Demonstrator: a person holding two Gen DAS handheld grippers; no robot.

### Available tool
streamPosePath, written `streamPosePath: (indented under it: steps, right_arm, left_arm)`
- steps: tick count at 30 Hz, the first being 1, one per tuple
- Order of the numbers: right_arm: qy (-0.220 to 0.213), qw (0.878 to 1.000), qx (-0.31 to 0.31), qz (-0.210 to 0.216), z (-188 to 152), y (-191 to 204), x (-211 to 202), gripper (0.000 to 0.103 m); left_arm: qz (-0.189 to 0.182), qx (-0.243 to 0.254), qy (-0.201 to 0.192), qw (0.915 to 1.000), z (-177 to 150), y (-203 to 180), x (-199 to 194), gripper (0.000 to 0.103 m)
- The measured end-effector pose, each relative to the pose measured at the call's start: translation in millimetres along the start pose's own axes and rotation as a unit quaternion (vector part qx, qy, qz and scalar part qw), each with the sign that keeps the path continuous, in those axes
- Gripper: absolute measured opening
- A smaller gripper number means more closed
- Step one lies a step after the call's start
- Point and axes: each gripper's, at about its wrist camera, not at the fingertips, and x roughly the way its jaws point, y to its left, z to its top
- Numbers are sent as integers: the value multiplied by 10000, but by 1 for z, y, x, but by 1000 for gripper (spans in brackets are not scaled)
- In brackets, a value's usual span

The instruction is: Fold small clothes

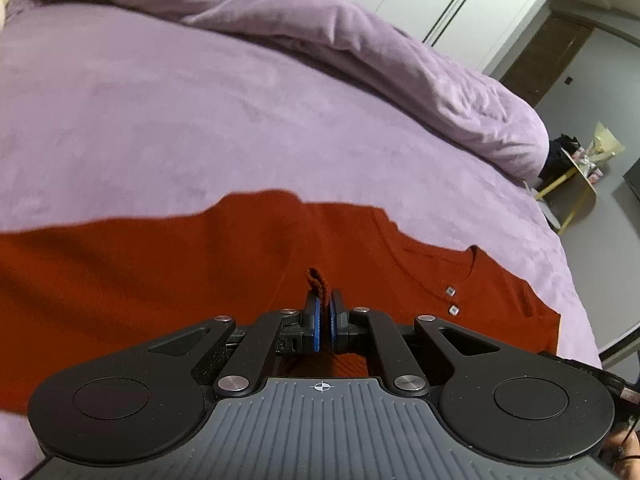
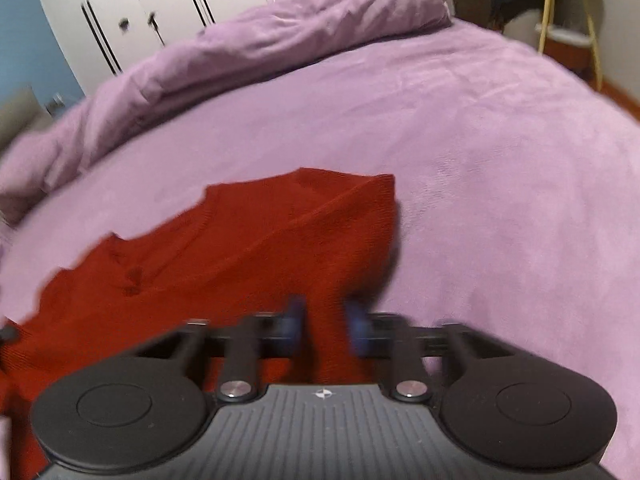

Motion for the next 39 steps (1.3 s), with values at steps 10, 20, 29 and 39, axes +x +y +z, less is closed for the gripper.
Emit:
streamPosePath:
  steps: [10,20,29,39]
  right_arm:
    - [-352,9957,58,-858,-6,-15,-13,15]
    - [-264,9933,-1115,179,-33,56,-1,17]
    - [-595,9839,-1362,-994,-37,17,11,0]
    - [-356,9879,-1416,-521,-56,33,-20,6]
  left_arm:
    - [571,473,1,9972,-6,-27,22,11]
    - [180,818,493,9953,-37,-66,29,39]
    - [912,1130,502,9881,-47,-73,57,43]
    - [1052,1180,537,9860,-47,-76,51,52]
